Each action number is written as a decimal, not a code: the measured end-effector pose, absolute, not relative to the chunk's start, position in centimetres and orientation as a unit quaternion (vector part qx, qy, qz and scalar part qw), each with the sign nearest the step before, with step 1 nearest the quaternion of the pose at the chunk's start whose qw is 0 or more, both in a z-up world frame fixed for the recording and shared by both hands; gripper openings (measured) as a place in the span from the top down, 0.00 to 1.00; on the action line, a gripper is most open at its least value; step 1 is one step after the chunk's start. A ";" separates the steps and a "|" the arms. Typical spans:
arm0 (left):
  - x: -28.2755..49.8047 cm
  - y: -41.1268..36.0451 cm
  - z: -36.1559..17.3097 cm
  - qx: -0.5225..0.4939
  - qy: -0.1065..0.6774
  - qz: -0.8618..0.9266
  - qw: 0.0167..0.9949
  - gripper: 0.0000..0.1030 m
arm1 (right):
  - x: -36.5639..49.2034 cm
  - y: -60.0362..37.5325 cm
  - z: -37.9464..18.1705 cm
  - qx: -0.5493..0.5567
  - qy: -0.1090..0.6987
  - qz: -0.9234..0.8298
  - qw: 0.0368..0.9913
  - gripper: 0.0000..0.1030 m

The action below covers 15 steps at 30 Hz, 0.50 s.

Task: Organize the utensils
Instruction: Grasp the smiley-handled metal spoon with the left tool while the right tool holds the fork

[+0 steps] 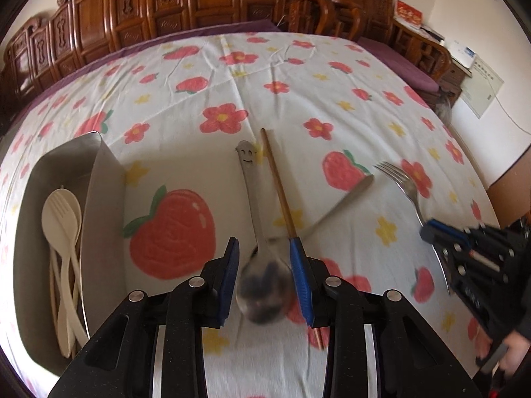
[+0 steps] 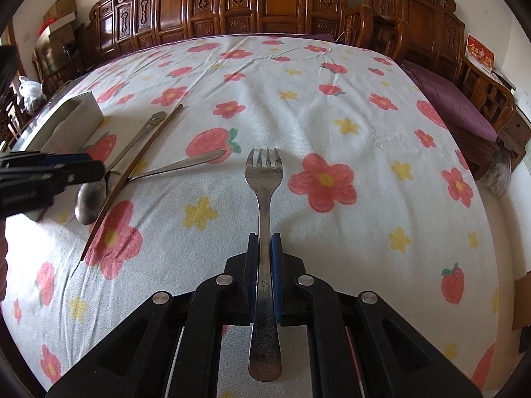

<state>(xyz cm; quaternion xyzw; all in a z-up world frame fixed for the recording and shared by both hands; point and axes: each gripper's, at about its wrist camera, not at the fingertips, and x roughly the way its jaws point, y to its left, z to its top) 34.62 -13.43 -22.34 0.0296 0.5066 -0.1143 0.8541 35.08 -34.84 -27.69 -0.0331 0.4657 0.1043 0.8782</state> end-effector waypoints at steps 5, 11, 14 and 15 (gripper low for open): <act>36.2 -13.5 -22.8 0.029 0.524 -0.105 0.845 0.81 | 35.1 -34.7 -27.7 -0.038 0.465 0.103 0.879 0.91; 37.2 -13.7 -23.8 0.043 0.544 -0.097 0.833 0.81 | 35.1 -34.8 -27.7 -0.035 0.465 0.104 0.878 0.91; 37.3 -13.9 -24.0 0.051 0.546 -0.097 0.831 0.82 | 35.1 -34.8 -27.7 -0.034 0.465 0.105 0.878 0.91; 37.4 -13.9 -23.9 0.052 0.545 -0.098 0.831 0.83 | 35.1 -34.9 -27.7 -0.033 0.465 0.105 0.878 0.91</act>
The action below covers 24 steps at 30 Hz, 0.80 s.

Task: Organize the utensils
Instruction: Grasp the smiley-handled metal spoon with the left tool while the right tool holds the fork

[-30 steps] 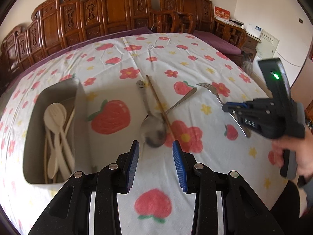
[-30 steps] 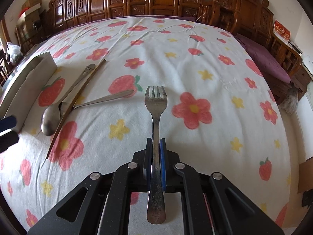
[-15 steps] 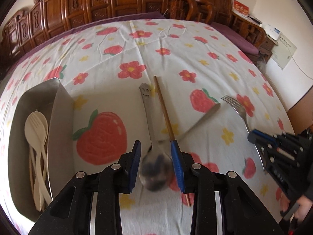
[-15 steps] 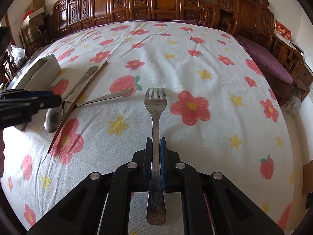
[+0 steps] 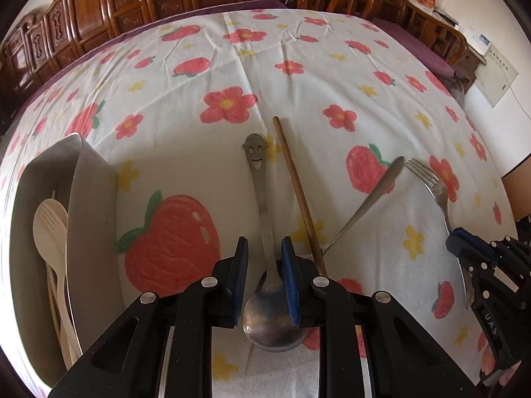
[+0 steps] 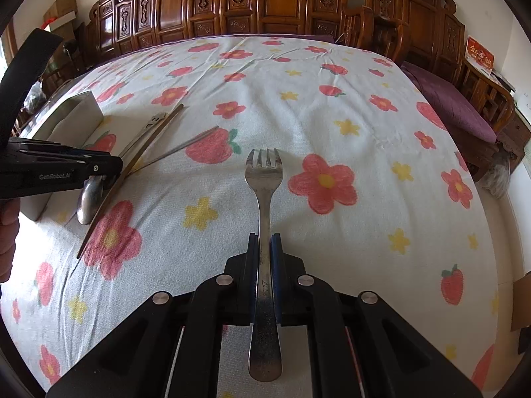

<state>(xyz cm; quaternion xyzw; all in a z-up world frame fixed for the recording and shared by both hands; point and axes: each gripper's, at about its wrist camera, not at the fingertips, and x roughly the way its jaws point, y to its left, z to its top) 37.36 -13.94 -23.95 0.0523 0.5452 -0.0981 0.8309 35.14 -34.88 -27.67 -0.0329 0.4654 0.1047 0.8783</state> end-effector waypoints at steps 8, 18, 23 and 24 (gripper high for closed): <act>37.7 -14.1 -23.6 0.054 0.546 -0.105 0.829 0.95 | 35.3 -34.8 -27.7 -0.029 0.465 0.102 0.879 0.91; 36.5 -13.8 -21.8 0.069 0.521 -0.111 0.844 0.95 | 35.4 -34.7 -27.7 -0.029 0.460 0.101 0.881 0.91; 35.7 -13.4 -21.0 0.067 0.511 -0.116 0.849 0.95 | 35.5 -34.3 -27.7 -0.045 0.455 0.101 0.884 0.91; 35.5 -13.3 -20.8 0.068 0.509 -0.117 0.850 0.95 | 35.5 -34.3 -27.7 -0.046 0.455 0.101 0.884 0.91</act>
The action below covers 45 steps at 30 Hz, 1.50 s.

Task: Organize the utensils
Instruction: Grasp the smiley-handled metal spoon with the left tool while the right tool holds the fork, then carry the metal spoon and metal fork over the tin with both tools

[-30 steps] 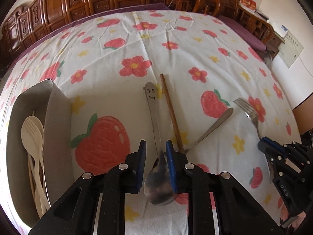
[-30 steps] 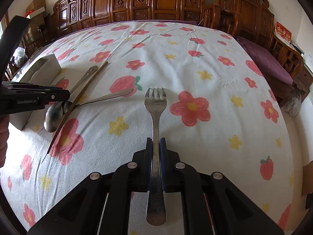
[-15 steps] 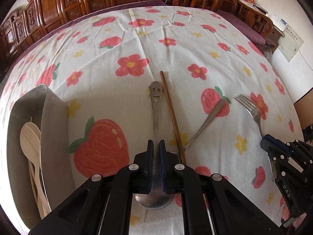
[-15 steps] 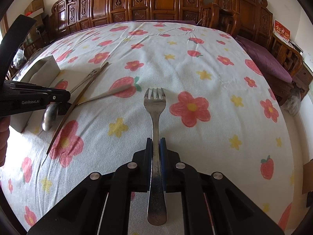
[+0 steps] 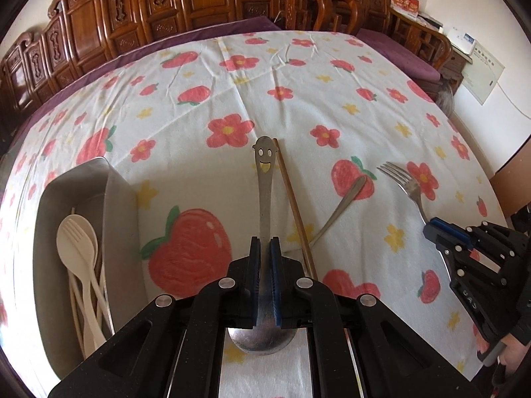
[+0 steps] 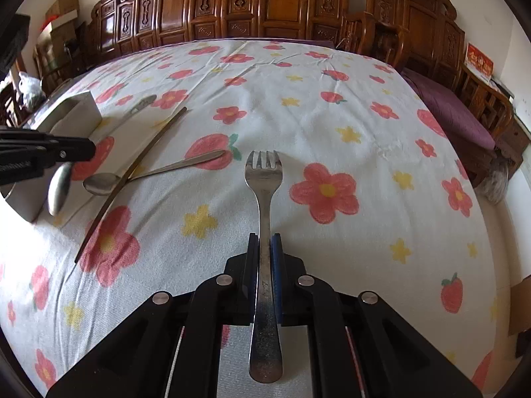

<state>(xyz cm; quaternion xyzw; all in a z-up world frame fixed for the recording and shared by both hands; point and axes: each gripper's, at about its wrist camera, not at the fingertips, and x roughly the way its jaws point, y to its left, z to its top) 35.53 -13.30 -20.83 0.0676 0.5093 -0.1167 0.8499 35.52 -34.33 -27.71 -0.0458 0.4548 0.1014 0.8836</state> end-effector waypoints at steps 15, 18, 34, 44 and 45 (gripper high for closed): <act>33.8 -9.8 -16.4 0.061 0.472 -0.108 0.873 0.95 | 35.0 -33.6 -24.8 -0.020 0.432 0.122 0.894 0.92; 33.7 -8.3 -15.8 0.059 0.467 -0.100 0.877 0.95 | 34.7 -33.0 -23.8 -0.021 0.423 0.130 0.896 0.92; 32.1 -1.7 -14.2 0.043 0.439 -0.074 0.894 0.95 | 32.7 -26.9 -18.9 -0.043 0.387 0.186 0.902 0.92; 32.2 2.2 -16.1 0.014 0.443 -0.056 0.894 0.95 | 33.1 -21.2 -17.4 -0.058 0.377 0.219 0.898 0.92; 32.3 2.6 -16.4 0.010 0.446 -0.057 0.893 0.95 | 33.2 -20.8 -17.4 -0.059 0.377 0.221 0.898 0.92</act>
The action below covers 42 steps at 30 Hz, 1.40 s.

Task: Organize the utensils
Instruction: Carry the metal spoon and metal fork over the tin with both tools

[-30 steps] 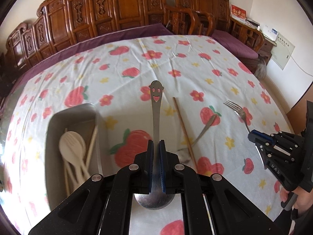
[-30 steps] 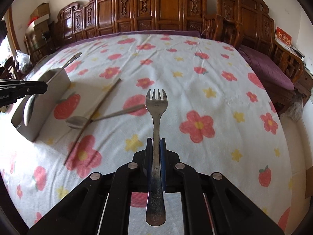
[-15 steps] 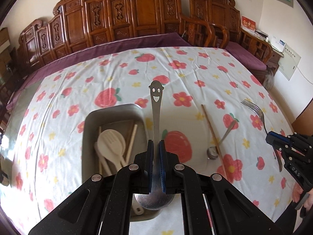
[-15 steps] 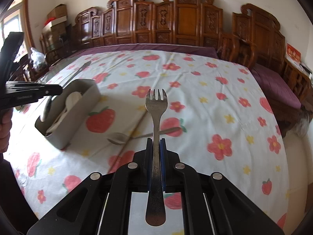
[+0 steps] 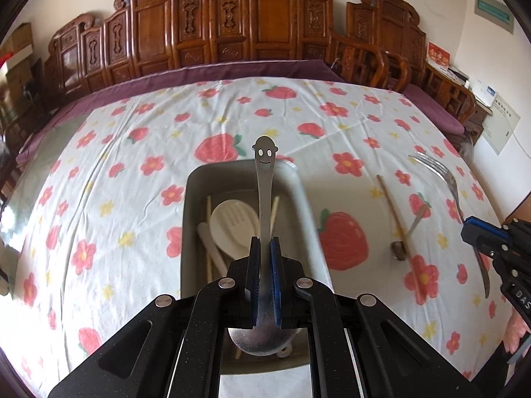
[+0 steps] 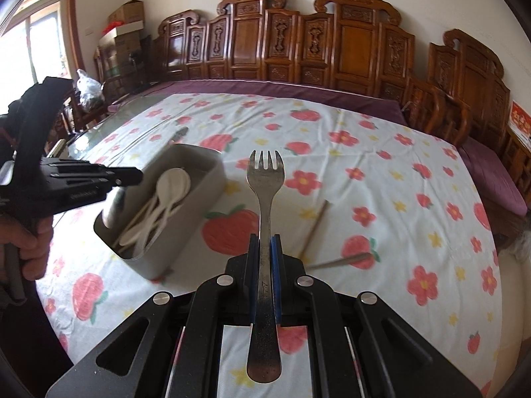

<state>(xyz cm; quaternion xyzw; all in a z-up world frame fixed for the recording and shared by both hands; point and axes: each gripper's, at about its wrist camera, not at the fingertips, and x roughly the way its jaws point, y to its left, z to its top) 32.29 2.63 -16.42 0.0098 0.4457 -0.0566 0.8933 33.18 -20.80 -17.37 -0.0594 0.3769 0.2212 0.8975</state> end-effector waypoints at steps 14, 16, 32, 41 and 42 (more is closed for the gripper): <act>32.4 5.0 -18.4 -0.001 0.444 -0.056 0.894 0.95 | 33.7 -15.1 -16.3 -0.077 0.375 0.248 0.890 0.92; 32.2 5.3 -18.2 -0.002 0.441 -0.061 0.895 0.95 | 33.6 -14.5 -16.2 -0.077 0.375 0.250 0.889 0.92; 31.3 10.5 -14.8 -0.010 0.400 -0.033 0.916 0.94 | 34.2 -7.3 -17.1 -0.079 0.393 0.276 0.874 0.91; 31.5 12.7 -14.1 -0.023 0.392 -0.015 0.919 0.94 | 36.5 -4.6 -19.3 -0.053 0.426 0.274 0.861 0.91; 31.6 13.0 -14.1 -0.026 0.392 -0.013 0.919 0.94 | 36.7 -4.3 -19.5 -0.051 0.429 0.274 0.859 0.91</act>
